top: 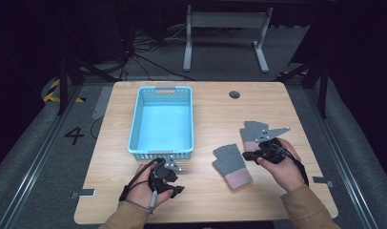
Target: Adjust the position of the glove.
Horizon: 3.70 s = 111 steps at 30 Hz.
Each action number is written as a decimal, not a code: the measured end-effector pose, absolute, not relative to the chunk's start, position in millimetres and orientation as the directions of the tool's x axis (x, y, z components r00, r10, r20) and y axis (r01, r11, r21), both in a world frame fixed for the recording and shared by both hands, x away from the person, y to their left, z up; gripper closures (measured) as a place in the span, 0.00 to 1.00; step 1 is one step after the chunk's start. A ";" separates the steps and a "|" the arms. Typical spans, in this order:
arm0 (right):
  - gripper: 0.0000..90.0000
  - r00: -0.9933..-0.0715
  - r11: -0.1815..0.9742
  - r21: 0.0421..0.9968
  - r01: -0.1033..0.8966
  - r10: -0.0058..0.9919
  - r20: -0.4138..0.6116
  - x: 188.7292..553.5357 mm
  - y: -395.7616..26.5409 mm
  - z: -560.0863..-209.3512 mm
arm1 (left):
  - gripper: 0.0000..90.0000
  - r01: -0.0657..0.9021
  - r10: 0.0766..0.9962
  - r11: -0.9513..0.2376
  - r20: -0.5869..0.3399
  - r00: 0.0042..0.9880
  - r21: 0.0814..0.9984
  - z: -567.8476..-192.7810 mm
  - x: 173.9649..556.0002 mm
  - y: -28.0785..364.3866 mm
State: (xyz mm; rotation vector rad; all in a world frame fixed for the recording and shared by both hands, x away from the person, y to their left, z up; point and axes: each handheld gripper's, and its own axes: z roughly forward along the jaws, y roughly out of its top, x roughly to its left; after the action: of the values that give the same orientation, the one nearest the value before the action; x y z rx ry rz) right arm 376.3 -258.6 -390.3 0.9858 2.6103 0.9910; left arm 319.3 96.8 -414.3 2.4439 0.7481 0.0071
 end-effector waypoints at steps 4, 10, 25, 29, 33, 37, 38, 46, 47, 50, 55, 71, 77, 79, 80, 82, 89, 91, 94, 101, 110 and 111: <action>1.00 -0.778 0.559 0.655 0.508 0.625 0.070 384.1 -248.7 -393.6 | 0.62 0.511 0.510 -0.663 -0.169 0.843 0.547 -412.5 318.1 100.2; 1.00 -0.785 0.566 0.657 0.498 0.617 0.063 391.2 -237.0 -398.3 | 0.62 0.515 0.522 -0.652 -0.164 0.837 0.557 -411.6 318.3 103.3; 1.00 -0.773 0.584 0.632 0.509 0.633 0.037 409.4 -215.9 -416.3 | 0.62 0.521 0.525 -0.646 -0.170 0.834 0.558 -413.6 321.2 101.7; 1.00 -0.742 0.577 0.626 0.524 0.670 0.004 415.3 -222.0 -419.9 | 0.61 0.519 0.523 -0.651 -0.168 0.835 0.554 -414.3 321.3 101.1; 1.00 -0.716 0.562 0.624 0.543 0.698 -0.007 420.7 -230.0 -424.3 | 0.61 0.519 0.524 -0.653 -0.166 0.835 0.552 -416.0 322.3 101.1; 1.00 -0.684 0.557 0.606 0.568 0.729 -0.029 425.9 -236.0 -430.2 | 0.60 0.522 0.526 -0.652 -0.168 0.834 0.549 -416.6 321.9 101.2; 1.00 -0.676 0.555 0.600 0.575 0.736 -0.033 426.9 -237.1 -431.6 | 0.60 0.523 0.527 -0.652 -0.167 0.833 0.549 -416.6 321.8 101.3; 0.99 -0.647 0.555 0.578 0.599 0.760 -0.059 430.9 -241.8 -437.9 | 0.59 0.518 0.525 -0.662 -0.158 0.836 0.542 -418.0 321.2 100.0; 0.99 -0.647 0.556 0.576 0.599 0.760 -0.061 431.3 -242.2 -438.6 | 0.59 0.518 0.527 -0.661 -0.157 0.835 0.543 -418.4 321.2 99.9; 0.99 -0.647 0.559 0.571 0.601 0.760 -0.062 431.9 -241.7 -440.6 | 0.59 0.516 0.524 -0.664 -0.155 0.837 0.542 -418.7 321.4 99.6; 0.98 -0.652 0.566 0.568 0.597 0.755 -0.068 431.9 -239.1 -441.5 | 0.59 0.518 0.526 -0.665 -0.157 0.836 0.538 -419.4 321.5 99.3; 0.99 -0.749 0.626 0.568 0.535 0.663 -0.025 425.3 -211.9 -444.8 | 0.58 0.522 0.530 -0.667 -0.153 0.834 0.532 -421.6 321.9 98.1; 0.99 -0.780 0.646 0.571 0.507 0.625 -0.014 420.4 -200.8 -444.6 | 0.58 0.522 0.530 -0.667 -0.154 0.834 0.531 -421.8 322.0 98.2; 0.99 -0.789 0.653 0.569 0.500 0.615 -0.012 418.6 -197.4 -444.8 | 0.58 0.522 0.530 -0.667 -0.154 0.834 0.531 -421.9 322.0 98.1; 0.99 -0.795 0.657 0.571 0.493 0.607 -0.012 417.3 -195.0 -444.9 | 0.58 0.523 0.530 -0.667 -0.155 0.834 0.531 -421.8 322.0 98.2; 0.99 -0.807 0.663 0.572 0.482 0.591 -0.004 415.6 -191.4 -445.2 | 0.58 0.522 0.529 -0.668 -0.154 0.834 0.531 -421.8 322.0 98.2; 0.99 -0.847 0.689 0.566 0.453 0.531 0.032 410.6 -181.4 -446.6 | 0.58 0.523 0.531 -0.666 -0.154 0.833 0.532 -421.6 322.0 98.4; 0.99 -0.855 0.696 0.565 0.443 0.518 0.032 409.3 -179.7 -446.2 | 0.58 0.523 0.531 -0.667 -0.154 0.833 0.531 -421.5 322.0 98.5; 0.99 -0.869 0.709 0.560 0.429 0.494 0.040 405.9 -176.0 -445.4 | 0.58 0.520 0.528 -0.666 -0.153 0.835 0.535 -421.3 322.4 98.1; 0.99 -0.888 0.733 0.545 0.406 0.457 0.046 399.5 -169.7 -444.8 | 0.58 0.514 0.523 -0.670 -0.151 0.839 0.535 -420.8 323.1 96.7; 0.99 -0.876 0.691 0.602 0.401 0.481 0.031 395.3 -176.6 -433.0 | 0.57 0.518 0.530 -0.659 -0.151 0.835 0.545 -419.4 325.1 97.4; 0.99 -0.876 0.691 0.602 0.401 0.481 0.031 395.3 -176.6 -433.0 | 0.56 0.518 0.530 -0.659 -0.151 0.835 0.545 -419.4 325.1 97.4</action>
State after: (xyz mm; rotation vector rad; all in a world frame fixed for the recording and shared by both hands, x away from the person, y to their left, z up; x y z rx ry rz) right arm 395.3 -176.6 -433.0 0.7252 2.7686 0.9385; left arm 325.1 97.4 -419.4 2.4224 0.7646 0.0276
